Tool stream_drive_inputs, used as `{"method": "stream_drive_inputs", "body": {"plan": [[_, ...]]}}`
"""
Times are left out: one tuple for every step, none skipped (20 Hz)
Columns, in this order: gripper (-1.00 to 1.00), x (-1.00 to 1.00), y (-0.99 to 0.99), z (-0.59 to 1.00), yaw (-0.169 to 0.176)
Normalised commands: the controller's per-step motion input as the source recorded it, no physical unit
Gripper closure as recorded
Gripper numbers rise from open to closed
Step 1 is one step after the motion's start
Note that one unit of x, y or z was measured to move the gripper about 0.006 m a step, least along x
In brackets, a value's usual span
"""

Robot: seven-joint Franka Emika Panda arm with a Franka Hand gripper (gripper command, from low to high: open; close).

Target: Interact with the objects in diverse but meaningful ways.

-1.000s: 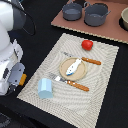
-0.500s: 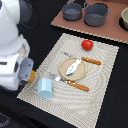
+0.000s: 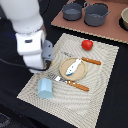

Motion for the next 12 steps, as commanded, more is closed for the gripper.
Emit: {"method": "stream_drive_inputs", "body": {"plan": [[1.00, 0.41, 0.89, 0.17, 0.070], [1.00, 0.40, 0.89, 0.17, 0.068], [1.00, 0.37, 0.89, 0.15, 0.066], [1.00, 0.34, 0.90, 0.13, 0.062], [1.00, 0.27, 0.89, 0.11, 0.058], [1.00, 0.23, 0.89, 0.10, 0.054], [1.00, 0.22, 0.89, 0.09, 0.051], [1.00, 0.20, 0.89, 0.10, 0.052], [1.00, 0.18, 0.88, 0.08, 0.052], [1.00, 0.15, 0.87, 0.07, 0.054], [1.00, 0.12, 0.87, 0.06, 0.056], [1.00, 0.09, 0.85, 0.04, 0.058]]}}
